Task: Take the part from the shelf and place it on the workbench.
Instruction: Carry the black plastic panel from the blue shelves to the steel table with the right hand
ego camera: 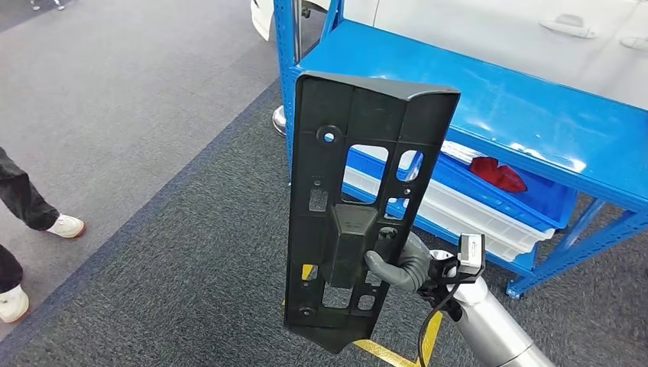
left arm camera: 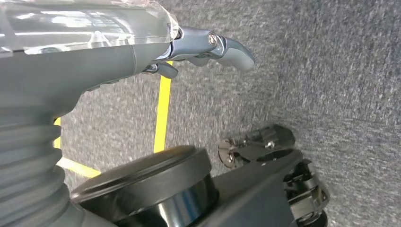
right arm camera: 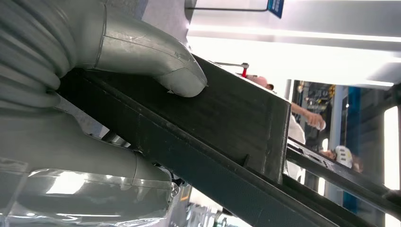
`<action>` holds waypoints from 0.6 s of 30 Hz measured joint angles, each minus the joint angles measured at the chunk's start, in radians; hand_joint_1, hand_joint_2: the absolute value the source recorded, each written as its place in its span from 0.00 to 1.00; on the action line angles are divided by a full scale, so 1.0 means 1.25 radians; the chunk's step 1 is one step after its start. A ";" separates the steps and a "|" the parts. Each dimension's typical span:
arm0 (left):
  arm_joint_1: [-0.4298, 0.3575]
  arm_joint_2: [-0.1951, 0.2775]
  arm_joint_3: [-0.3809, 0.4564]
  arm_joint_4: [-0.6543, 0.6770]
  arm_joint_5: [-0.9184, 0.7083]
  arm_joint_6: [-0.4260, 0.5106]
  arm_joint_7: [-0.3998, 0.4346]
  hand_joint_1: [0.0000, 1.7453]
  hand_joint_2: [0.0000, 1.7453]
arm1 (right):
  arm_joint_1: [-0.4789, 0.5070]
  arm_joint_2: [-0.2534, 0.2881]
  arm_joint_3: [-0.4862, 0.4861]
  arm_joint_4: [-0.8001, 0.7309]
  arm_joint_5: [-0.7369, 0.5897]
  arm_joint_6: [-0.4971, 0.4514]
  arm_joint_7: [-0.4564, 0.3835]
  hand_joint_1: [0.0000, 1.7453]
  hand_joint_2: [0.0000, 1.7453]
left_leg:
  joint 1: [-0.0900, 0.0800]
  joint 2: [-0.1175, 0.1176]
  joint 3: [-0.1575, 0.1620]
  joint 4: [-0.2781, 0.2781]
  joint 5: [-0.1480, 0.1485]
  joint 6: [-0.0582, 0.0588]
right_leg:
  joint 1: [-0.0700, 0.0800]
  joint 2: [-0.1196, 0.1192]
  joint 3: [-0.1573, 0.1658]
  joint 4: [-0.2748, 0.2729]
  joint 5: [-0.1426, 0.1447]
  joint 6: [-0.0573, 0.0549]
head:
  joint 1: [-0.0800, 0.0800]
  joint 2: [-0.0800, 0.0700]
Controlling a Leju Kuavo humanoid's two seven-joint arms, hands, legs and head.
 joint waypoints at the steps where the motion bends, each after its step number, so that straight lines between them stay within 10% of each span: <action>1: 0.000 0.000 0.000 0.000 -0.003 0.000 0.000 0.00 1.00 | 0.004 0.000 -0.001 -0.002 0.001 -0.003 -0.002 1.00 1.00 | -0.001 -0.009 -0.002 0.003 0.000 -0.002 | -0.001 0.016 0.024 -0.054 0.022 -0.003 | 0.000 0.000; 3: -0.001 -0.001 0.000 0.000 -0.011 0.000 0.000 0.00 1.00 | 0.018 0.002 -0.009 -0.010 0.001 -0.009 -0.008 1.00 1.00 | 0.001 -0.026 -0.008 0.005 0.002 -0.010 | -0.001 0.040 0.046 -0.109 0.035 -0.006 | 0.000 0.000; 6: 0.000 0.000 -0.001 0.000 -0.018 0.000 0.004 0.00 1.00 | 0.046 0.003 -0.023 -0.027 0.001 -0.013 -0.017 1.00 1.00 | 0.002 -0.037 -0.016 0.004 0.005 -0.026 | -0.001 0.024 0.049 -0.118 0.037 -0.012 | 0.000 0.000; 10: -0.006 0.001 -0.002 0.000 -0.019 0.000 0.006 0.00 1.00 | 0.082 0.001 -0.042 -0.048 0.004 -0.012 -0.029 1.00 1.00 | 0.000 0.043 -0.071 0.133 -0.073 -0.039 | 0.000 -0.016 0.055 -0.128 0.042 -0.028 | -0.001 0.000; 13: -0.007 0.001 -0.002 0.000 -0.014 0.002 0.006 0.00 1.00 | 0.092 0.001 -0.047 -0.051 0.008 -0.006 -0.029 1.00 1.00 | 0.001 0.059 -0.107 0.232 -0.107 -0.041 | 0.004 -0.046 0.054 -0.127 0.041 -0.029 | -0.001 0.000; 18: 0.000 0.002 -0.001 0.000 -0.007 0.008 0.013 0.00 1.00 | 0.073 0.001 -0.047 -0.050 0.002 0.010 -0.023 1.00 1.00 | -0.007 0.103 0.019 0.009 -0.023 -0.022 | 0.010 -0.083 0.059 -0.125 0.038 -0.021 | -0.001 0.000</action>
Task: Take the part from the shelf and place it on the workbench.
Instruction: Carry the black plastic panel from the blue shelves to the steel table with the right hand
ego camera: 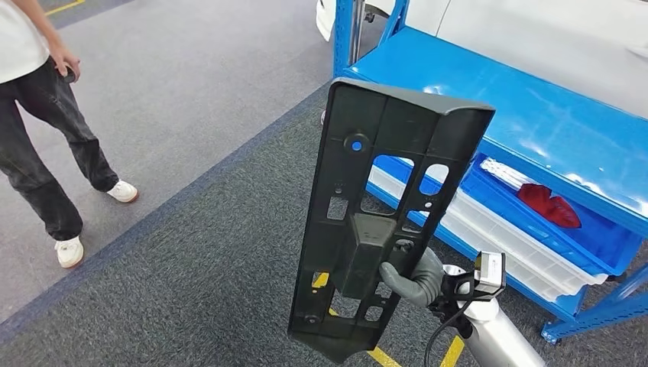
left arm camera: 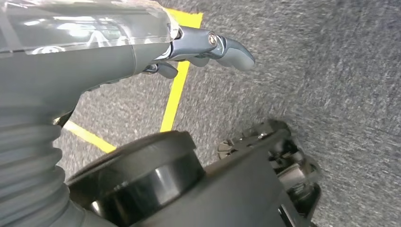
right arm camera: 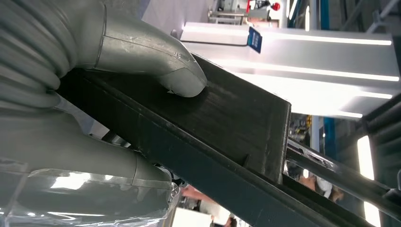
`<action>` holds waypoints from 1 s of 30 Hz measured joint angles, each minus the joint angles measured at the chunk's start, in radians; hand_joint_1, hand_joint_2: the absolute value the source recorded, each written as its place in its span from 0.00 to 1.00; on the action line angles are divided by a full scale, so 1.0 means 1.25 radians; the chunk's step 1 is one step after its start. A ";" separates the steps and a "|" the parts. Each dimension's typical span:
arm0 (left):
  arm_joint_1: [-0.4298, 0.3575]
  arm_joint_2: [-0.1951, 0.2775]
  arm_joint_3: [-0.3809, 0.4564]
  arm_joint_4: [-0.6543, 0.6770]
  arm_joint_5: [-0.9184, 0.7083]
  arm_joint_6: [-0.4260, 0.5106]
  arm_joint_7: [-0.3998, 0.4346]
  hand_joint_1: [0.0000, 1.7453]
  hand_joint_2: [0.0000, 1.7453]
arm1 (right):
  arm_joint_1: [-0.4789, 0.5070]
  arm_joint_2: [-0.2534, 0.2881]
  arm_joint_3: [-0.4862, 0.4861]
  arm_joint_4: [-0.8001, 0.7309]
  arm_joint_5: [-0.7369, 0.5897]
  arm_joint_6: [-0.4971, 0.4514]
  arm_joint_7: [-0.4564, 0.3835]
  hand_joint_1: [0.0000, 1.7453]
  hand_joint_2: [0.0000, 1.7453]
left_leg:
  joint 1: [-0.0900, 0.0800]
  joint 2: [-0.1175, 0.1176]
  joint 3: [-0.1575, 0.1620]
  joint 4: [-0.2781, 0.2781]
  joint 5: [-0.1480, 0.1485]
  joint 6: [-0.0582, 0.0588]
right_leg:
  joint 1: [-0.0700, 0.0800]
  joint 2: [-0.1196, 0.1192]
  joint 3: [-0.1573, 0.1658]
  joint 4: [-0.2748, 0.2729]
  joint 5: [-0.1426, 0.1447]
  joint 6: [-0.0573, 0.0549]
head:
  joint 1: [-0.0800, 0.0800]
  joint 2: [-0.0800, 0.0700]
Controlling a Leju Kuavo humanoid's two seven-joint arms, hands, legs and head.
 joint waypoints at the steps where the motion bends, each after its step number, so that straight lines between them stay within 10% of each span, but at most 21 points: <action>1: 0.001 0.000 0.000 0.000 0.001 0.001 0.001 0.00 1.00 | -0.005 0.000 0.000 0.001 -0.002 0.002 0.000 1.00 1.00 | -0.003 0.002 0.003 -0.011 -0.001 0.005 | 0.002 -0.006 0.000 0.000 0.000 0.003 | 0.000 0.000; 5: 0.008 0.000 0.000 0.000 0.002 0.005 0.005 0.00 1.00 | -0.016 0.003 0.000 0.007 -0.006 0.007 0.000 1.00 1.00 | 0.001 -0.032 0.001 -0.020 0.012 0.023 | -0.002 0.009 -0.007 0.021 -0.020 0.020 | 0.000 0.000; 7: 0.007 0.000 0.000 0.000 0.002 0.006 0.006 0.00 1.00 | -0.017 0.004 -0.001 0.011 -0.007 0.007 -0.001 1.00 1.00 | 0.004 -0.047 0.000 -0.024 0.017 0.029 | -0.006 0.052 -0.043 0.106 -0.070 0.025 | 0.000 0.000; 10: 0.008 0.000 0.000 0.000 0.002 0.007 0.006 0.00 1.00 | -0.016 0.005 -0.001 0.020 -0.008 0.007 -0.001 1.00 1.00 | 0.003 -0.074 -0.003 -0.022 0.019 0.031 | -0.006 0.066 -0.103 0.231 -0.109 0.028 | 0.000 0.000; 14: 0.008 -0.001 0.000 0.000 0.002 0.007 0.006 0.00 1.00 | -0.017 0.005 -0.001 0.027 -0.008 0.007 -0.001 1.00 1.00 | 0.003 -0.113 -0.006 -0.012 0.017 0.025 | -0.011 0.101 -0.032 0.069 -0.014 0.022 | 0.000 0.000; 18: 0.008 -0.002 0.000 0.000 0.001 0.007 0.005 0.00 1.00 | -0.018 0.006 -0.001 0.031 -0.008 0.007 -0.002 1.00 1.00 | 0.007 -0.146 -0.021 -0.008 0.022 0.004 | -0.010 0.121 -0.009 0.007 -0.002 0.013 | 0.000 0.000; 21: 0.008 -0.001 0.000 0.000 -0.003 0.007 0.005 0.00 1.00 | -0.019 0.005 -0.001 0.031 -0.008 0.005 -0.004 1.00 1.00 | 0.004 -0.109 -0.041 0.032 -0.004 -0.009 | -0.012 0.089 -0.002 -0.005 0.003 -0.001 | 0.000 0.000; 25: 0.000 0.002 0.001 0.000 -0.007 0.007 0.005 0.00 1.00 | -0.008 0.000 -0.001 0.031 -0.005 0.002 -0.005 1.00 1.00 | 0.005 -0.053 -0.122 0.211 -0.083 -0.016 | -0.005 0.041 0.001 -0.006 0.001 -0.010 | 0.000 0.000; 27: -0.001 0.002 0.001 0.000 -0.007 0.007 0.005 0.00 1.00 | -0.005 -0.001 -0.001 0.030 -0.005 0.002 -0.004 1.00 1.00 | 0.006 -0.047 -0.101 0.180 -0.056 -0.015 | -0.004 0.021 0.002 -0.006 -0.001 -0.010 | 0.000 0.000; 30: 0.001 0.001 0.000 0.000 -0.006 0.006 0.005 0.00 1.00 | -0.006 -0.001 -0.001 0.025 -0.005 0.002 -0.003 1.00 1.00 | -0.001 -0.006 -0.015 0.021 0.004 -0.002 | 0.000 -0.001 0.007 -0.004 -0.006 -0.004 | 0.000 0.000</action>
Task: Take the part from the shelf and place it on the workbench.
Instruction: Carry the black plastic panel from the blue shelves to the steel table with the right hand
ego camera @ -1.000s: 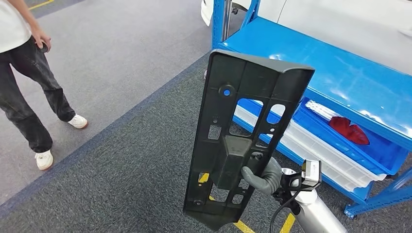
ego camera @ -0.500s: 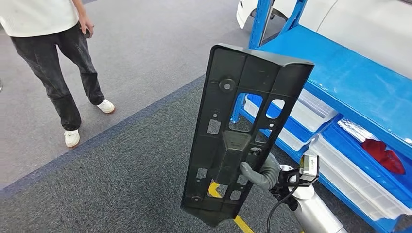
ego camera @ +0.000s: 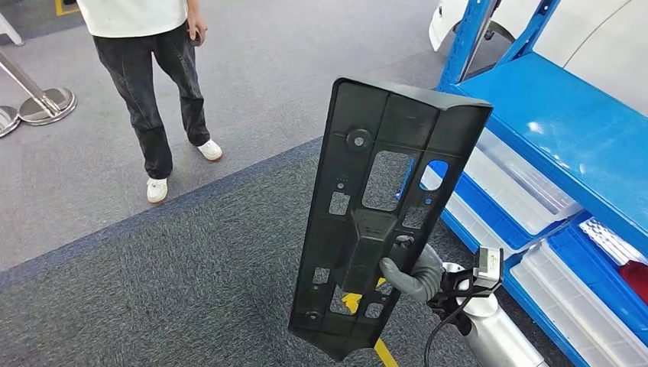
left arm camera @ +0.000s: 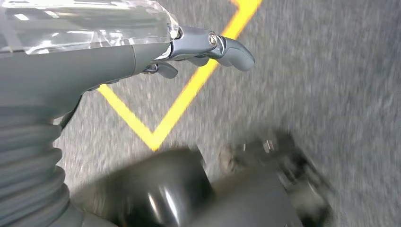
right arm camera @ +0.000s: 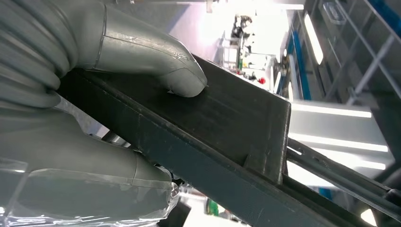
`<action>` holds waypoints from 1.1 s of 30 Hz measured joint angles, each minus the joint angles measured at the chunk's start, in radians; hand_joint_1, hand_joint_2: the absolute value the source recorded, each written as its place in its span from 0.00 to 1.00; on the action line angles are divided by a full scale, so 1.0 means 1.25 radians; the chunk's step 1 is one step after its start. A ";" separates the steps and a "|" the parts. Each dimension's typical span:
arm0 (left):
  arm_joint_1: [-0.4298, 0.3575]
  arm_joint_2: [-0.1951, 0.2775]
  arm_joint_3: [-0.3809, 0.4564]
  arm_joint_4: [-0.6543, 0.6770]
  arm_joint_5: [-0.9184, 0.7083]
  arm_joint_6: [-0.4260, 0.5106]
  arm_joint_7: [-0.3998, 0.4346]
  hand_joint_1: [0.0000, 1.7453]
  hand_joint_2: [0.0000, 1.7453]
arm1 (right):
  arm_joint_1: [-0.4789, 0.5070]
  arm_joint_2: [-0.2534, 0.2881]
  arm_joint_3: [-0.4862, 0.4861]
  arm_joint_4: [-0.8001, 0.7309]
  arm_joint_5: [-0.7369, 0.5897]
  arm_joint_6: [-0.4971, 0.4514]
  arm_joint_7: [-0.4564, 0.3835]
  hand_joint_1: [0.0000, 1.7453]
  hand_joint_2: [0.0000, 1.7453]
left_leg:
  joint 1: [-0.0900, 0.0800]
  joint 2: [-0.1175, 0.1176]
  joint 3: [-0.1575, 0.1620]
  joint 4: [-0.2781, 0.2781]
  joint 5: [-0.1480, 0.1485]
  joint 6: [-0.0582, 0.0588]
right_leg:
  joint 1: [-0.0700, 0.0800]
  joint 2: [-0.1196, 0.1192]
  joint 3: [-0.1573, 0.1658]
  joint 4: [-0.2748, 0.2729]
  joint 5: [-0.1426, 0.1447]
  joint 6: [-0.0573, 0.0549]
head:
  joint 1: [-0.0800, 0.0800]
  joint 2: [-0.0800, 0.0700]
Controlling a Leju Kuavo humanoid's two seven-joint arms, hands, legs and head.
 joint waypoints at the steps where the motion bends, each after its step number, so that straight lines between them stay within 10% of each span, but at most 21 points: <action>1: 0.001 -0.001 0.000 0.000 0.000 0.000 0.000 0.00 1.00 | 0.000 0.000 0.000 -0.001 0.000 0.000 0.001 1.00 1.00 | -0.003 0.010 0.012 -0.026 0.004 0.006 | 0.002 -0.007 0.000 0.000 -0.001 0.003 | 0.000 0.000; 4: 0.006 -0.003 0.000 0.000 0.002 0.000 -0.002 0.00 1.00 | -0.002 0.000 0.001 -0.004 0.000 0.001 0.003 1.00 1.00 | -0.006 -0.005 0.012 -0.039 0.006 0.022 | 0.003 -0.020 0.002 0.001 -0.004 0.014 | 0.000 0.000; 6: 0.007 -0.003 0.000 0.000 0.002 0.000 -0.003 0.00 1.00 | -0.003 0.002 0.001 -0.006 0.000 0.002 0.002 1.00 1.00 | -0.002 -0.021 0.015 -0.048 0.013 0.031 | -0.001 0.012 -0.007 0.028 -0.026 0.021 | 0.000 0.000; 9: 0.005 -0.004 0.000 0.000 0.000 0.000 -0.004 0.00 1.00 | 0.002 0.003 0.000 -0.006 0.000 0.002 0.001 1.00 1.00 | 0.000 -0.046 0.014 -0.050 0.017 0.038 | -0.006 0.063 -0.078 0.179 -0.100 0.026 | 0.000 0.000; 11: 0.007 -0.004 0.000 0.000 -0.001 0.000 -0.004 0.00 1.00 | 0.008 0.003 0.000 -0.005 0.000 0.002 0.001 1.00 1.00 | 0.000 -0.066 0.014 -0.048 0.017 0.038 | -0.008 0.067 -0.109 0.236 -0.107 0.029 | 0.000 0.000; 15: 0.006 -0.006 0.000 0.000 -0.002 -0.001 -0.003 0.00 1.00 | 0.013 0.004 -0.001 -0.007 0.000 0.002 0.000 1.00 1.00 | 0.003 -0.106 0.010 -0.031 0.011 0.026 | -0.019 0.106 -0.029 0.060 -0.009 0.031 | 0.000 0.000; 19: 0.007 -0.006 0.000 0.000 -0.002 -0.002 -0.003 0.00 1.00 | 0.018 0.005 -0.003 -0.011 0.000 0.002 -0.001 1.00 1.00 | 0.007 -0.133 -0.007 -0.024 0.013 0.005 | -0.016 0.114 -0.015 0.018 -0.005 0.020 | 0.000 0.000; 22: 0.006 -0.005 0.000 0.000 -0.002 -0.002 -0.003 0.00 1.00 | 0.019 0.004 -0.004 -0.015 -0.001 0.002 -0.002 1.00 1.00 | 0.005 -0.080 -0.028 0.021 -0.016 -0.007 | -0.016 0.087 -0.011 0.010 -0.001 0.004 | 0.000 0.000; 26: -0.004 -0.005 0.000 0.000 -0.002 -0.002 -0.004 0.00 1.00 | 0.024 0.003 -0.005 -0.016 -0.001 0.002 -0.002 1.00 1.00 | 0.007 -0.040 -0.112 0.214 -0.103 -0.013 | -0.008 0.042 -0.009 0.010 -0.003 -0.003 | 0.000 0.000; 28: -0.004 -0.005 0.000 0.000 -0.002 -0.002 -0.003 0.00 1.00 | 0.024 0.003 -0.005 -0.016 -0.001 0.002 -0.002 1.00 1.00 | 0.007 -0.036 -0.090 0.180 -0.073 -0.010 | -0.005 0.023 -0.006 0.010 -0.006 -0.004 | 0.000 0.000; 31: 0.000 -0.005 0.000 0.000 -0.002 -0.001 -0.003 0.00 1.00 | 0.023 0.003 -0.005 -0.017 -0.001 0.002 -0.002 1.00 1.00 | -0.001 0.004 -0.003 0.015 -0.011 0.004 | -0.001 0.002 0.000 0.010 -0.011 0.002 | 0.000 0.000; 33: 0.003 -0.006 0.000 0.000 -0.002 -0.001 -0.003 0.00 1.00 | 0.022 0.003 -0.006 -0.017 -0.001 0.003 -0.001 1.00 1.00 | -0.009 0.017 0.011 -0.022 -0.009 0.015 | 0.002 -0.012 0.000 0.010 -0.012 0.009 | 0.000 0.000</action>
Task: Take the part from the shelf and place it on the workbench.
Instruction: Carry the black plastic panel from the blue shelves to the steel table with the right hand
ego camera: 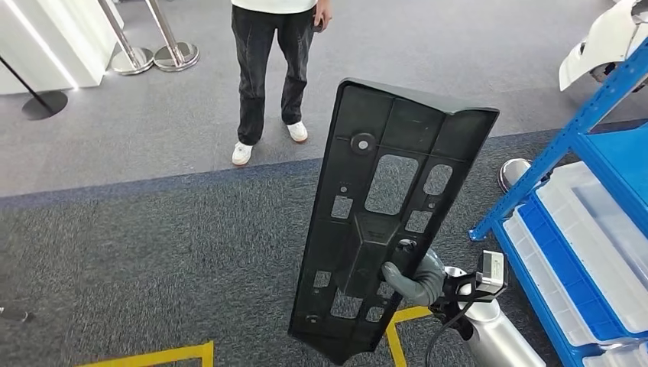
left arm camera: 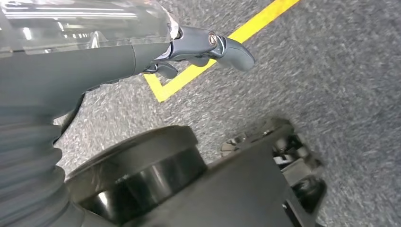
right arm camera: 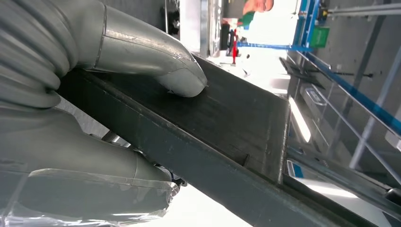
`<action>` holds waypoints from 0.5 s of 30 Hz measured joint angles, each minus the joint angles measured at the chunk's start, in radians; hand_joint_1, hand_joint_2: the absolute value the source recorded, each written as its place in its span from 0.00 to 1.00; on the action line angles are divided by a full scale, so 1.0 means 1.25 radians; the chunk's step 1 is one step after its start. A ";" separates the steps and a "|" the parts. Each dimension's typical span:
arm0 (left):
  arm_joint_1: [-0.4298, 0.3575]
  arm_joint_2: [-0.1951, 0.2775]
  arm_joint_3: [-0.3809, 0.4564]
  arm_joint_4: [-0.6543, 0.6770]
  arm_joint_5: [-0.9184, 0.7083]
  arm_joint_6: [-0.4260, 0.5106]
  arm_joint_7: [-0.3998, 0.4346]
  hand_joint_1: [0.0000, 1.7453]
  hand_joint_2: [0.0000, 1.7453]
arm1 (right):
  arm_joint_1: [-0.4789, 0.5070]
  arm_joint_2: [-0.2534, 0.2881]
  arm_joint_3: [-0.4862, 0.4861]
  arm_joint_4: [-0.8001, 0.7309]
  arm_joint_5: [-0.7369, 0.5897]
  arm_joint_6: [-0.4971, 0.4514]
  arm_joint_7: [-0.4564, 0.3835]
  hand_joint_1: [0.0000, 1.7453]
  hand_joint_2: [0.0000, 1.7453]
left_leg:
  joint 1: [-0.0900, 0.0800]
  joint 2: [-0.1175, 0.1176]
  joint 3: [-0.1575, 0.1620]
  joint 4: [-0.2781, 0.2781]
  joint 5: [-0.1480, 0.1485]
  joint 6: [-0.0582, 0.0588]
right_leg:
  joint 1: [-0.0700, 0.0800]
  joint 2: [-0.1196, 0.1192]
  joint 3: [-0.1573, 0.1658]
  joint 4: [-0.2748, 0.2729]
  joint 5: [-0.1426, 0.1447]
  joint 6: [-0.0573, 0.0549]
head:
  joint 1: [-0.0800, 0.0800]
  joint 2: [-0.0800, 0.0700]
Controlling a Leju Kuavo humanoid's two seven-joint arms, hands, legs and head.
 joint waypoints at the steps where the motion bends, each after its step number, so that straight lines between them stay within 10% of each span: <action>1: 0.001 0.000 0.000 0.000 0.000 0.000 0.000 0.00 1.00 | -0.001 0.000 0.000 -0.001 0.000 0.000 0.000 1.00 1.00 | -0.001 -0.009 -0.002 -0.003 0.002 0.006 | 0.001 -0.008 0.000 -0.001 0.000 0.004 | 0.000 0.000; 4: 0.004 -0.001 0.000 0.000 0.000 0.000 0.000 0.00 1.00 | -0.005 0.002 0.000 -0.005 0.001 -0.001 0.002 1.00 1.00 | 0.004 -0.035 0.002 -0.016 0.012 0.020 | -0.005 0.018 -0.009 0.028 -0.024 0.014 | 0.000 0.000; 7: 0.002 -0.001 0.000 0.000 -0.002 0.000 0.000 0.00 1.00 | -0.001 0.003 -0.001 -0.007 0.003 -0.005 0.004 1.00 1.00 | 0.006 -0.062 0.004 -0.019 0.016 0.027 | -0.008 0.075 -0.084 0.181 -0.096 0.017 | 0.000 0.000; 9: 0.004 -0.001 0.000 0.000 -0.005 0.000 0.000 0.00 1.00 | 0.006 0.003 -0.001 -0.008 0.004 -0.010 0.005 1.00 1.00 | 0.006 -0.083 0.004 -0.017 0.016 0.027 | -0.008 0.081 -0.119 0.240 -0.102 0.018 | 0.000 0.000; 13: 0.004 -0.002 -0.001 0.000 -0.007 0.000 0.000 0.00 1.00 | 0.013 0.004 -0.003 -0.021 0.004 -0.014 0.005 1.00 1.00 | 0.007 -0.122 0.004 -0.005 0.009 0.018 | -0.014 0.107 -0.051 0.071 -0.002 0.017 | 0.000 0.000; 15: 0.003 -0.002 -0.002 0.000 -0.009 0.000 0.000 0.00 1.00 | 0.017 0.006 -0.006 -0.027 0.004 -0.014 0.006 1.00 1.00 | 0.007 -0.135 -0.002 0.001 0.007 0.010 | -0.015 0.123 -0.027 0.014 0.014 0.014 | 0.000 0.000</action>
